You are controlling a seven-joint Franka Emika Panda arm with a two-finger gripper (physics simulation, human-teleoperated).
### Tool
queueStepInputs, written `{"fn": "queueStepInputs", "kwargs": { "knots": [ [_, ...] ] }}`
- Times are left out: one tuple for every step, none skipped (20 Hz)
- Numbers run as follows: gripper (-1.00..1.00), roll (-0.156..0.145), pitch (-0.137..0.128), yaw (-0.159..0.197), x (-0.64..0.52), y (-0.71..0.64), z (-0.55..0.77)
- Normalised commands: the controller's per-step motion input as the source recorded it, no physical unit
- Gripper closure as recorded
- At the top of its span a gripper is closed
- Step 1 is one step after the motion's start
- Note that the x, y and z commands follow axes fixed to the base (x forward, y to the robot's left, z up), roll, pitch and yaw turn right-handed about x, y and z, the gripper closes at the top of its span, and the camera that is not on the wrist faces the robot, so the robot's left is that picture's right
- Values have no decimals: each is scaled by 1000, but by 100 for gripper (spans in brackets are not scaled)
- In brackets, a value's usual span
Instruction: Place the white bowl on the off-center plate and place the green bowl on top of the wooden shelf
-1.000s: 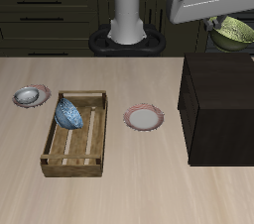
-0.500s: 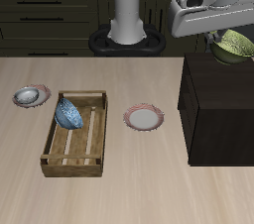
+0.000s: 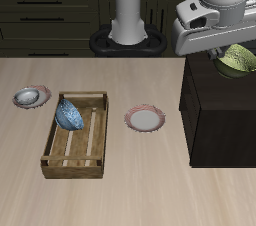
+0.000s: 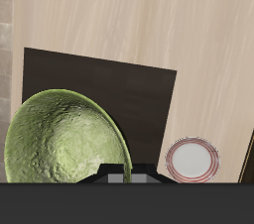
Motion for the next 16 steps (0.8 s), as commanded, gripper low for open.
{"fn": "queueStepInputs", "kwargs": {
  "knots": [
    [100, -4, -54, 83, 36, 207, -263],
    [100, 13, -1, 44, 39, 85, -222],
    [100, 8, 12, 42, 30, 67, -243],
    [100, -6, 6, 36, 33, 88, -280],
    [100, 18, 41, 52, 5, 147, -329],
    [100, 45, 27, 41, -36, 160, -309],
    [100, 18, 9, 29, 39, 71, -154],
    [100, 45, -10, 86, -145, 294, -399],
    [100, 61, -28, 59, -50, 145, -127],
    [100, -107, -52, 91, 30, -27, -159],
    [100, 38, -123, 143, -158, 147, 29],
    [100, 263, 1, 101, -166, 255, -152],
    [-100, -78, 77, 45, -62, -90, -138],
    [-100, 201, 90, 43, 102, 78, -75],
    [-100, 16, -72, -31, -91, -7, 40],
    [-100, -11, 9, -38, -28, -79, 27]
  ]
}}
